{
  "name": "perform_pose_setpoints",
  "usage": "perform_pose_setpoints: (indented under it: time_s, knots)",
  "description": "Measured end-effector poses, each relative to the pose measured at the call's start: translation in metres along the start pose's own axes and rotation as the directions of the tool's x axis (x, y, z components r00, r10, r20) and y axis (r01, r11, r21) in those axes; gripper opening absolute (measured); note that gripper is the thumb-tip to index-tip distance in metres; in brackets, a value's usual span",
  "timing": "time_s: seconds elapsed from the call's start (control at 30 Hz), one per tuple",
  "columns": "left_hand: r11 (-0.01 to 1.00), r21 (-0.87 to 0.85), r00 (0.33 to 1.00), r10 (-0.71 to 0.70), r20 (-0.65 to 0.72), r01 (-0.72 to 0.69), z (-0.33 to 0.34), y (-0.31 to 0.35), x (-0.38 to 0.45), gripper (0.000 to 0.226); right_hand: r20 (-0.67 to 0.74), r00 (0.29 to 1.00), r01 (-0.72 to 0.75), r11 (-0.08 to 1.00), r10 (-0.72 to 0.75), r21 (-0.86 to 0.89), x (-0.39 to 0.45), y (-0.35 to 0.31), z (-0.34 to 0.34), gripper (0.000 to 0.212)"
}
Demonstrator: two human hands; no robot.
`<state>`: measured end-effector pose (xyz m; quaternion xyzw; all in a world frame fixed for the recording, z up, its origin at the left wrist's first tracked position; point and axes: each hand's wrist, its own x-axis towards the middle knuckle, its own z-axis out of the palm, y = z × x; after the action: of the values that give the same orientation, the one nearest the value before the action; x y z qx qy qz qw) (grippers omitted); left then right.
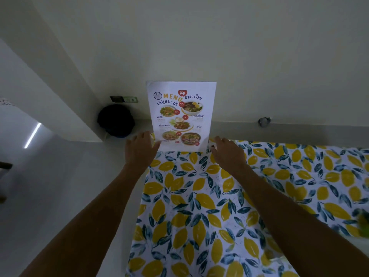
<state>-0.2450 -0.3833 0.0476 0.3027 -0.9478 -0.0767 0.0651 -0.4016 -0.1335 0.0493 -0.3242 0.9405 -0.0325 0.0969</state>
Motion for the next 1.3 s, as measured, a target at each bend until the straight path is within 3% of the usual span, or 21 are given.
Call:
perform_pose_setpoints:
  time_s: [0.17,0.37,0.97,1.3]
  knots:
    - [0.987,0.108,0.992,0.125,-0.026,-0.121,-0.002,0.009,-0.035,0.072,0.023,0.999,0.030,0.999,-0.030,-0.042,-0.029,-0.009,-0.001,0.049]
    - [0.979,0.132,0.987,0.159,0.001,-0.158,-0.016,0.037,-0.092,0.083,0.048,0.997,0.063,0.997,-0.061,-0.041,-0.076,-0.019,-0.005,0.059]
    - [0.974,0.196,0.987,0.134,-0.088,-0.115,-0.081,0.120,-0.286,0.076,-0.079,0.968,0.240,0.971,-0.240,-0.009,-0.279,-0.012,-0.043,0.057]
    - [0.971,0.182,0.983,0.167,-0.073,-0.152,-0.085,0.201,-0.412,0.074,-0.158,0.956,0.256,0.966,-0.249,0.026,-0.421,0.057,-0.043,0.055]
